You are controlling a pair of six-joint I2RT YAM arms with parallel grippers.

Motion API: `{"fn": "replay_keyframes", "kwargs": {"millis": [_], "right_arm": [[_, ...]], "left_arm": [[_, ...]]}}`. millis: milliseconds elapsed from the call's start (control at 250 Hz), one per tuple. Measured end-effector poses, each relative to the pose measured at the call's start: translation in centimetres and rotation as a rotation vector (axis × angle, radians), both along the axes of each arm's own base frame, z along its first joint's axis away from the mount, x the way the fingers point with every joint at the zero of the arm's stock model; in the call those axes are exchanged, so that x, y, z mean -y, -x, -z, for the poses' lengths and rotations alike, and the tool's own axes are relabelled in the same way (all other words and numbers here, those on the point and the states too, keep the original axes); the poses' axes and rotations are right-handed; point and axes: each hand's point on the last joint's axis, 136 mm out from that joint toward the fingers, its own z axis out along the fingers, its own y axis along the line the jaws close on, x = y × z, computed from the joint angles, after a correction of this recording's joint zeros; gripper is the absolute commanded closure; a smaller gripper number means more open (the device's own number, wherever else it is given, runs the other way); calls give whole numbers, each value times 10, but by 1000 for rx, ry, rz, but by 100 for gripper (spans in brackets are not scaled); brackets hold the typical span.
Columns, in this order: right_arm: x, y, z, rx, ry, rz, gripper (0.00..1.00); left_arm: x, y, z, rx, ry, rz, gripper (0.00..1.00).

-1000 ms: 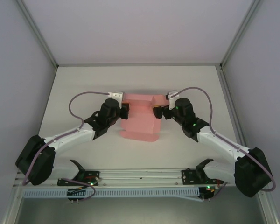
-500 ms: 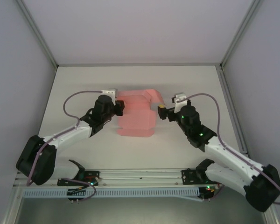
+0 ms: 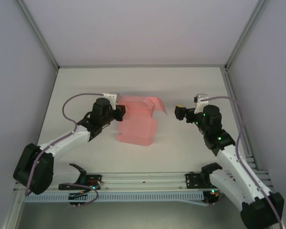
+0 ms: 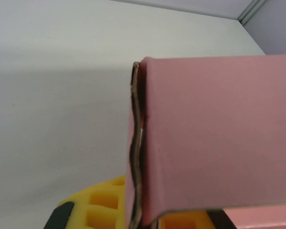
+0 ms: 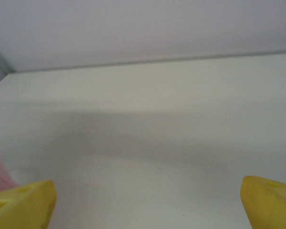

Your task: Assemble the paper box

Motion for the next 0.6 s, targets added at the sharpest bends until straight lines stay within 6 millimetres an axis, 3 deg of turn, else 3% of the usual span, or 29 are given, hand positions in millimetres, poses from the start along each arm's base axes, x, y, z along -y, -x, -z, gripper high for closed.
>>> {"fn": "replay_keyframes", "kwargs": {"millis": [160, 291, 599], "right_arm": [[-40, -9, 5, -81, -33, -198, 22], [-71, -5, 7, -136, -95, -377, 32], [-115, 28, 16, -196, -142, -629, 41]], "left_arm": [[2, 2, 0, -2, 3, 15, 100], [3, 2, 2, -6, 3, 20, 100], [6, 2, 10, -29, -1, 34, 100]]}}
